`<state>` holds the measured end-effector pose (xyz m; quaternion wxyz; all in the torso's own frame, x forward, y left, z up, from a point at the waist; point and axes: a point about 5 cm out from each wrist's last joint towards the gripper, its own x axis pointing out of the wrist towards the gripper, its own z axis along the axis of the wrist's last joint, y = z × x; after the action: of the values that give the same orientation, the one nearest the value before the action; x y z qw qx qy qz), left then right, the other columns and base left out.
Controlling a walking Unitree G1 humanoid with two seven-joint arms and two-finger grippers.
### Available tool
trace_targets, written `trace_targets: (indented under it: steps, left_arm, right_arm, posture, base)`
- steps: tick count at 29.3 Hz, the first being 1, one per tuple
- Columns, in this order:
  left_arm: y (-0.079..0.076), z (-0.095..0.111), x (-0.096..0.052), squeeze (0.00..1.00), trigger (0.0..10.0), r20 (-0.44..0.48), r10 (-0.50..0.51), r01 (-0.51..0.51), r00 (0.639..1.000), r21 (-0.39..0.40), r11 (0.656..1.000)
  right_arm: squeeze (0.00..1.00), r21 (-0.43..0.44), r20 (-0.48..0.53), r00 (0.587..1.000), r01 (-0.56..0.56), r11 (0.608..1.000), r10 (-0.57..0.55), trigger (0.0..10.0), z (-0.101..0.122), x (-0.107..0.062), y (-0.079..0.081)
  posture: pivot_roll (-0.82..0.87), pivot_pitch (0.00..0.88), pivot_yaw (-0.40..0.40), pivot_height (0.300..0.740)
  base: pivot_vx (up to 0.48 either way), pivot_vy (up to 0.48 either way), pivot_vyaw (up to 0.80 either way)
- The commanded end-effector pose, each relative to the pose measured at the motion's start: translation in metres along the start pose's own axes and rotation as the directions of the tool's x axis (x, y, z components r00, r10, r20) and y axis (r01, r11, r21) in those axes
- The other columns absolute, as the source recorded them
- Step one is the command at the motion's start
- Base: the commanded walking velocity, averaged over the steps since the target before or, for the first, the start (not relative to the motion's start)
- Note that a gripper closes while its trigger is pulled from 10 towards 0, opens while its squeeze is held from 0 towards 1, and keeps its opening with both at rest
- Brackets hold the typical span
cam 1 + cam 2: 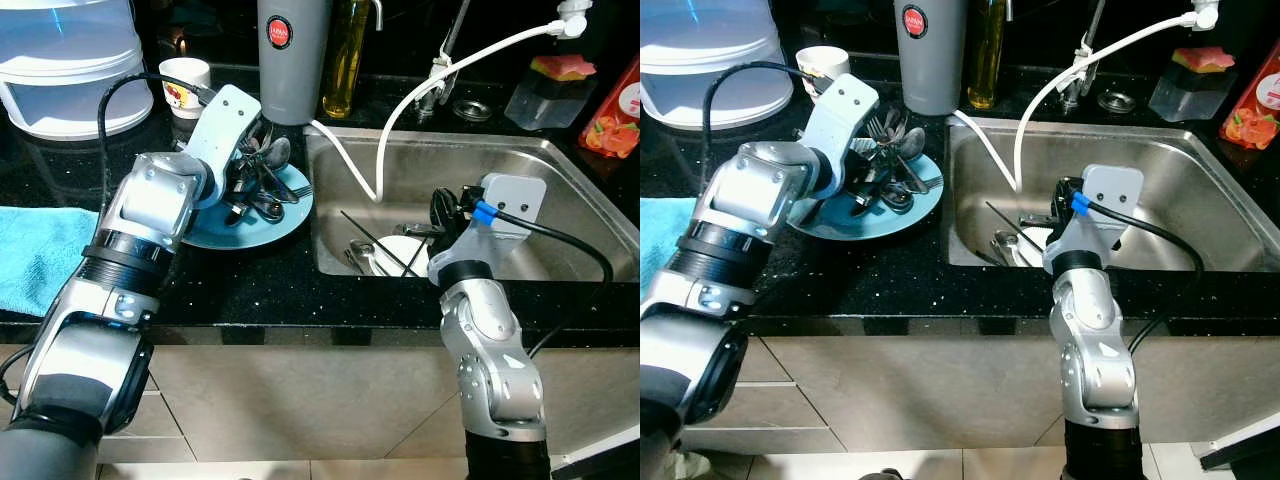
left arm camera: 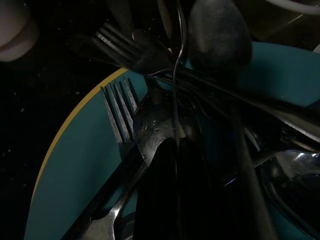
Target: Kitchen organization
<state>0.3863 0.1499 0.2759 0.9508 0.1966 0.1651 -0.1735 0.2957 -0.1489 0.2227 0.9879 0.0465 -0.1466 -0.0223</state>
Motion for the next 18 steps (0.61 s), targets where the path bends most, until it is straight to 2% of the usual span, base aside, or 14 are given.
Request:
trace_targets:
  steps: [1, 2, 4, 7, 9, 10, 14, 16, 18]
  left_arm:
    - [-0.004, 0.001, 0.002, 0.00, 1.9, -0.001, -0.024, 0.024, 1.000, -0.031, 0.999]
    - [-0.002, 0.012, -0.001, 0.00, 10.0, 0.059, -0.005, 0.007, 0.998, -0.033, 0.999]
    - [-0.001, 0.019, -0.003, 0.00, 10.0, 0.103, 0.004, 0.000, 0.995, -0.034, 0.999]
    - [0.006, 0.040, -0.012, 0.00, 10.0, 0.242, 0.093, -0.100, 0.966, 0.015, 0.995]
    - [0.010, 0.051, -0.018, 0.00, 10.0, 0.302, 0.129, -0.144, 0.944, 0.027, 0.989]
    - [0.010, 0.051, -0.018, 0.00, 10.0, 0.302, 0.129, -0.144, 0.944, 0.027, 0.989]
    - [0.014, 0.067, -0.028, 0.00, 10.0, 0.391, 0.198, -0.237, 0.899, 0.053, 0.970]
    - [0.013, 0.071, -0.030, 0.00, 10.0, 0.420, 0.197, -0.230, 0.886, 0.030, 0.973]
    - [0.006, 0.075, -0.028, 0.00, 10.0, 0.448, 0.160, -0.170, 0.880, -0.017, 0.985]
  right_arm:
    - [0.00, 0.005, -0.005, 1.000, 0.006, 1.000, -0.006, 10.0, -0.002, -0.001, -0.001]
    - [0.00, 0.006, -0.004, 1.000, 0.006, 1.000, -0.006, 10.0, -0.002, -0.001, -0.001]
    - [0.00, 0.006, -0.004, 1.000, 0.005, 1.000, -0.005, 10.0, -0.002, -0.001, -0.001]
    - [0.00, 0.006, -0.005, 1.000, 0.005, 1.000, -0.005, 10.0, -0.002, -0.001, -0.001]
    - [0.00, 0.007, -0.004, 1.000, 0.005, 1.000, -0.005, 10.0, -0.002, -0.001, -0.001]
    - [0.00, 0.007, -0.004, 1.000, 0.005, 1.000, -0.005, 10.0, -0.002, -0.001, -0.001]
    - [0.00, 0.008, -0.001, 1.000, 0.005, 1.000, -0.005, 10.0, -0.001, -0.001, -0.001]
    - [0.00, 0.009, 0.000, 1.000, 0.005, 1.000, -0.005, 10.0, -0.001, -0.001, -0.001]
    - [0.00, 0.010, 0.001, 1.000, 0.005, 1.000, -0.005, 10.0, -0.001, 0.000, -0.001]
  posture:
    - [0.25, 0.069, -0.047, 0.740]
    - [0.25, 0.069, -0.046, 0.740]
    - [0.25, 0.069, -0.046, 0.740]
    - [0.25, 0.070, -0.049, 0.740]
    - [0.25, 0.070, -0.049, 0.740]
    - [0.25, 0.070, -0.049, 0.740]
    - [0.25, 0.070, -0.049, 0.740]
    - [0.25, 0.069, -0.048, 0.740]
    - [0.25, 0.065, -0.045, 0.740]
  base:
    - [0.000, 0.000, 0.00]
    - [0.000, 0.000, 0.00]
    - [0.000, 0.000, 0.00]
    - [0.000, 0.000, 0.00]
    - [0.000, 0.000, 0.00]
    - [0.000, 0.000, 0.00]
    - [0.000, 0.000, 0.00]
    - [0.000, 0.000, 0.00]
    - [0.000, 0.000, 0.00]
